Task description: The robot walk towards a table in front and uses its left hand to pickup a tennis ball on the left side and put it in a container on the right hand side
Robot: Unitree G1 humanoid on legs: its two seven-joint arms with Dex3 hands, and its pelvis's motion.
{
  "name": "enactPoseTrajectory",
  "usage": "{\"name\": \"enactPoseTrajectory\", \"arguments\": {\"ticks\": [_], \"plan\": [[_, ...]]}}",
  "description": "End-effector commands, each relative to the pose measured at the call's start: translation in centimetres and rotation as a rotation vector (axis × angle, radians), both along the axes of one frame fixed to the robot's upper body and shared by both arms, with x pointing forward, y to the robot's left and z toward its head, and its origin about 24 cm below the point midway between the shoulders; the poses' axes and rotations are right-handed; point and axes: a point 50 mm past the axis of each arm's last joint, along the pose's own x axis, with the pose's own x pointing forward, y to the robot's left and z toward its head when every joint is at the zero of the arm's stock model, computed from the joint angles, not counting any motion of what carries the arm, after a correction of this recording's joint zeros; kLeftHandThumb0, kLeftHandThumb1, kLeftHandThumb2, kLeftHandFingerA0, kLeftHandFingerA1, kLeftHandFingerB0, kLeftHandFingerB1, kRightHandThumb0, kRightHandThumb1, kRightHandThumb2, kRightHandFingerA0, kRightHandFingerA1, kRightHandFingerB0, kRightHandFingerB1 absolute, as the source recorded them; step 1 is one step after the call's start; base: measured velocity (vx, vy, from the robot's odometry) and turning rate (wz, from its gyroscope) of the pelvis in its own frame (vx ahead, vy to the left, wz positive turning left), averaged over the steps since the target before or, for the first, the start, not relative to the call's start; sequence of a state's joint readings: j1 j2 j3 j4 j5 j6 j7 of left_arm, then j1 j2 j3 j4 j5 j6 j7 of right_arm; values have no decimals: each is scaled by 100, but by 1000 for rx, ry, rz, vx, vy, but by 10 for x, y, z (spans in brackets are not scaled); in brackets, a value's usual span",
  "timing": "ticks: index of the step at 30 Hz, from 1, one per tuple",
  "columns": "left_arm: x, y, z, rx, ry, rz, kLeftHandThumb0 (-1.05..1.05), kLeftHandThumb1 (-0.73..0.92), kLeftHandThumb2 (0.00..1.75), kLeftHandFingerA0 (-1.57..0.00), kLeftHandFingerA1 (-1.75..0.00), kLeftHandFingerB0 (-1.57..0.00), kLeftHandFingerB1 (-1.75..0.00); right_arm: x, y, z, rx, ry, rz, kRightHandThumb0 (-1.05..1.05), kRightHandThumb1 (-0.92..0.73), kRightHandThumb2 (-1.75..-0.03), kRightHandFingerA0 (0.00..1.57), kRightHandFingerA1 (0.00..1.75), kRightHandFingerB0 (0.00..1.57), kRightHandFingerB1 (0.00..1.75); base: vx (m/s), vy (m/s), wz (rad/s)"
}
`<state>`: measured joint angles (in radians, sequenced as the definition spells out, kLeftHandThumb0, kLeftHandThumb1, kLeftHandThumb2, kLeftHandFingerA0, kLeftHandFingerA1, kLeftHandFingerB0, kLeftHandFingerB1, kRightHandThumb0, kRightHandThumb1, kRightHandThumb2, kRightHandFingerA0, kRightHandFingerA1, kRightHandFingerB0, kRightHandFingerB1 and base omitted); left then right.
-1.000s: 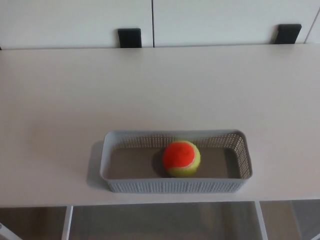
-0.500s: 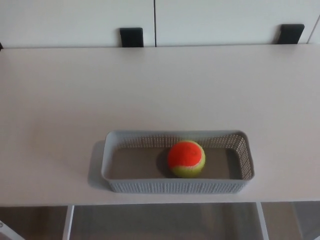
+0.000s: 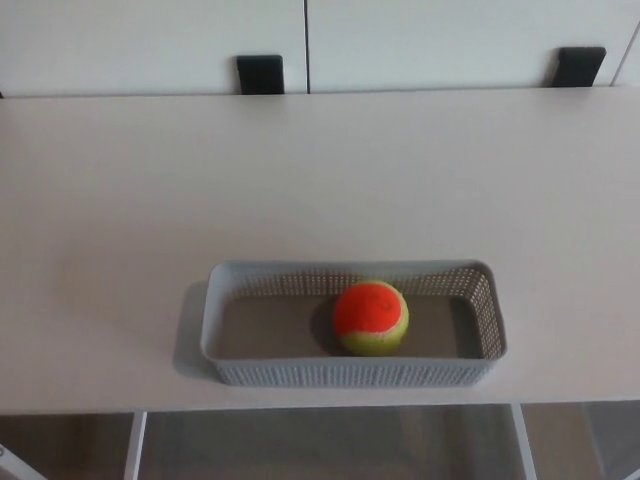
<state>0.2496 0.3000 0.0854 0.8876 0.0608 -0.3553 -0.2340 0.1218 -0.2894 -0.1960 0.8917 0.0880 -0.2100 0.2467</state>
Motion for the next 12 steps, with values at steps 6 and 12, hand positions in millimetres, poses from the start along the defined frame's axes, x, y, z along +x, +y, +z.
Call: {"name": "enactPoseTrajectory", "arguments": {"ticks": [6,12], "plan": [[4,5,4,28,-30,-22,-48,58,58,-34,-38,-27,-32,2,-8,6,-32,-14,11,-27,-57,-57,58,44,44,38,0,0,0],[7,4,5,19,-33,-19,-53,49,72,-31,-46,-23,-41,4,-8,7,-33,-21,5,-26,-57,-57,59,43,45,38,0,0,0]]}}
